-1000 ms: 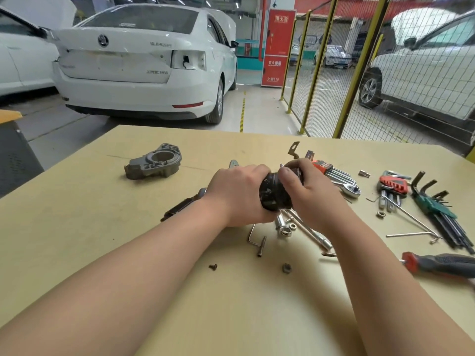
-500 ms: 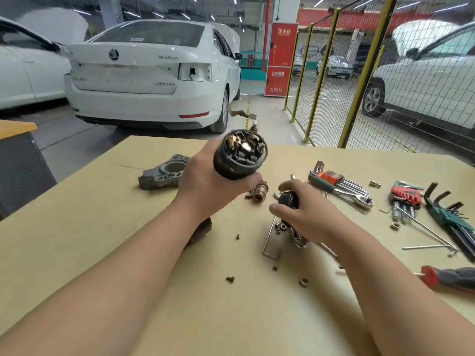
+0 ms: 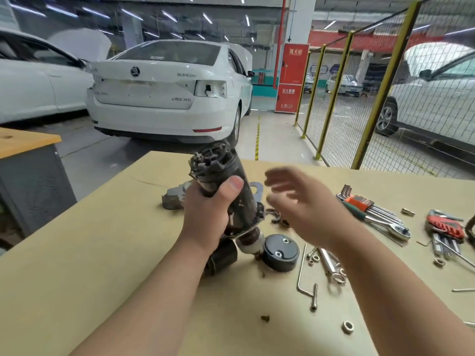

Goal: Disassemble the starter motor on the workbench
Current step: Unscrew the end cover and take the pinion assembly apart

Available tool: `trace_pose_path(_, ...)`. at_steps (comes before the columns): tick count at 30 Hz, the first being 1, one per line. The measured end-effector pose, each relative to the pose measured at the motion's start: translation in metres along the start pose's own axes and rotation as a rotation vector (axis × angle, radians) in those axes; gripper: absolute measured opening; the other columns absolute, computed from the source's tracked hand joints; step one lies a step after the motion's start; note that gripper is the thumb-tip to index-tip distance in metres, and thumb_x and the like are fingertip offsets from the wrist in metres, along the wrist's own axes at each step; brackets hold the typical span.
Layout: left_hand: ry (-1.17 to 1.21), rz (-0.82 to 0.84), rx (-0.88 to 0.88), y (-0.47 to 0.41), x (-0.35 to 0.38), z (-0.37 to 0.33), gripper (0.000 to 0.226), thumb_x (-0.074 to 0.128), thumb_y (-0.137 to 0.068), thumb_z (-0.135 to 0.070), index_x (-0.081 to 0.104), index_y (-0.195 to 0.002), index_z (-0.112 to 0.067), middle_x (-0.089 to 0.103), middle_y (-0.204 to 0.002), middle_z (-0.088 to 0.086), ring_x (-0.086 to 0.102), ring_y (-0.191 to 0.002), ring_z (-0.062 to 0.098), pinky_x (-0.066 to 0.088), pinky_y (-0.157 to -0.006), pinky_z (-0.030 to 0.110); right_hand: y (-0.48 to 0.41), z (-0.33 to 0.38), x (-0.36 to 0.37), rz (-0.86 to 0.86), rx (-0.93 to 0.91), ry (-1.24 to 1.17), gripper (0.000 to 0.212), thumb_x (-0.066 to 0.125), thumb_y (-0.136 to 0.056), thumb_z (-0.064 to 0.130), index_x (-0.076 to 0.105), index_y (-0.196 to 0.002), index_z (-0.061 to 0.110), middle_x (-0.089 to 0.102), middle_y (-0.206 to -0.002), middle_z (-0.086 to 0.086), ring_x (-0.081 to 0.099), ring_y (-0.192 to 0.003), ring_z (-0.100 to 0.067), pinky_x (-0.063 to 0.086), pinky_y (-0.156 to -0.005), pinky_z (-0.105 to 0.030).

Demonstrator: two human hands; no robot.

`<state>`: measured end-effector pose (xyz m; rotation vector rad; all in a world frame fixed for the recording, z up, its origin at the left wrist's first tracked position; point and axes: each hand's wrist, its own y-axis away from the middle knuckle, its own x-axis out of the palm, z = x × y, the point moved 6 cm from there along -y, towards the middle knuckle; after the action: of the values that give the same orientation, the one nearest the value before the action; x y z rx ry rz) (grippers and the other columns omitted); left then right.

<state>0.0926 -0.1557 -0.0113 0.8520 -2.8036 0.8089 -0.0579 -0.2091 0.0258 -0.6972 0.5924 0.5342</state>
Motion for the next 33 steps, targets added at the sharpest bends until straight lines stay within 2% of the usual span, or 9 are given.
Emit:
trace_pose_path(2, -0.080, 0.008, 0.057, 0.005, 0.005, -0.005, 0.035, 0.068, -0.060, -0.042, 0.071, -0.088, -0.022, 0.074, -0.084, 0.000, 0.070, -0.086, 0.019, 0.058, -0.074, 0.036, -0.004, 0.037, -0.016, -0.145, -0.095, -0.212, 0.022, 0.052, -0.089, 0.036, 0.058, -0.111, 0.034, 0.066, -0.102, 0.016, 0.062, -0.090, 0.001, 0.052, -0.081, -0.022)
trace_pose_path(5, -0.103, 0.032, 0.123, 0.012, 0.012, -0.010, 0.024, 0.072, -0.061, -0.040, 0.070, -0.084, -0.034, 0.072, -0.078, -0.016, 0.067, -0.072, 0.000, 0.049, -0.060, 0.013, -0.005, 0.072, -0.017, -0.138, -0.151, -0.143, 0.016, 0.048, -0.091, 0.041, 0.060, -0.103, 0.039, 0.062, -0.095, 0.016, 0.061, -0.078, 0.004, 0.050, -0.066, -0.014)
trace_pose_path(10, -0.089, 0.019, 0.128, 0.016, 0.014, -0.011, 0.052, 0.077, -0.056, -0.041, 0.065, -0.101, -0.019, 0.074, -0.086, -0.009, 0.070, -0.081, 0.007, 0.051, -0.066, 0.016, -0.004, 0.073, -0.022, -0.175, -0.092, -0.081, 0.011, 0.060, -0.088, 0.025, 0.065, -0.095, 0.032, 0.053, -0.058, 0.009, 0.050, -0.054, -0.001, 0.036, -0.053, -0.012)
trace_pose_path(17, -0.125, 0.063, 0.145, 0.017, 0.017, -0.010, 0.045, 0.077, -0.058, -0.037, 0.063, -0.099, -0.028, 0.073, -0.089, -0.014, 0.068, -0.085, 0.003, 0.050, -0.069, 0.013, -0.009, 0.075, -0.029, -0.120, -0.023, -0.052, 0.022, 0.058, -0.084, 0.017, 0.069, -0.095, 0.032, 0.060, -0.058, 0.010, 0.055, -0.052, -0.002, 0.045, -0.052, -0.016)
trace_pose_path(20, -0.145, 0.074, 0.151, 0.017, 0.018, -0.012, 0.042, 0.076, -0.058, -0.037, 0.063, -0.098, -0.028, 0.072, -0.086, -0.017, 0.068, -0.082, 0.001, 0.049, -0.067, 0.010, -0.008, 0.075, -0.035, -0.085, -0.036, -0.031, 0.021, 0.057, -0.085, 0.018, 0.070, -0.088, 0.034, 0.062, -0.058, 0.022, 0.055, -0.055, 0.006, 0.042, -0.053, -0.010)
trace_pose_path(22, -0.164, 0.089, 0.174, 0.017, 0.019, -0.013, 0.043, 0.076, -0.059, -0.038, 0.064, -0.099, -0.025, 0.072, -0.085, -0.015, 0.068, -0.082, 0.002, 0.049, -0.067, 0.012, -0.004, 0.075, -0.037, -0.065, -0.070, -0.023, 0.018, 0.056, -0.085, 0.025, 0.070, -0.094, 0.033, 0.064, -0.068, 0.024, 0.058, -0.063, 0.007, 0.043, -0.059, -0.010)
trace_pose_path(26, -0.166, 0.122, 0.201, 0.018, 0.022, -0.015, 0.046, 0.078, -0.063, -0.036, 0.063, -0.105, -0.023, 0.072, -0.089, -0.011, 0.069, -0.084, 0.007, 0.050, -0.067, 0.014, 0.006, 0.071, -0.033, 0.044, -0.149, 0.077, 0.038, 0.056, -0.083, 0.039, 0.061, -0.119, 0.029, 0.052, -0.117, 0.019, 0.057, -0.097, 0.002, 0.052, -0.083, -0.025)
trace_pose_path(29, -0.189, 0.130, 0.200, 0.019, 0.023, -0.017, 0.043, 0.077, -0.062, -0.036, 0.062, -0.102, -0.032, 0.072, -0.090, -0.015, 0.068, -0.083, 0.003, 0.050, -0.067, 0.012, 0.007, 0.070, -0.035, 0.079, -0.190, 0.052, 0.039, 0.057, -0.085, 0.033, 0.059, -0.124, 0.027, 0.051, -0.128, 0.023, 0.053, -0.111, 0.002, 0.051, -0.089, -0.031)
trace_pose_path(33, -0.213, 0.134, 0.179, 0.018, 0.023, -0.016, 0.040, 0.076, -0.059, -0.039, 0.060, -0.096, -0.035, 0.071, -0.086, -0.019, 0.067, -0.080, 0.000, 0.048, -0.066, 0.010, 0.002, 0.069, -0.035, 0.104, -0.222, 0.038, 0.034, 0.064, -0.087, 0.023, 0.062, -0.121, 0.023, 0.055, -0.129, 0.020, 0.055, -0.113, -0.001, 0.048, -0.094, -0.036)
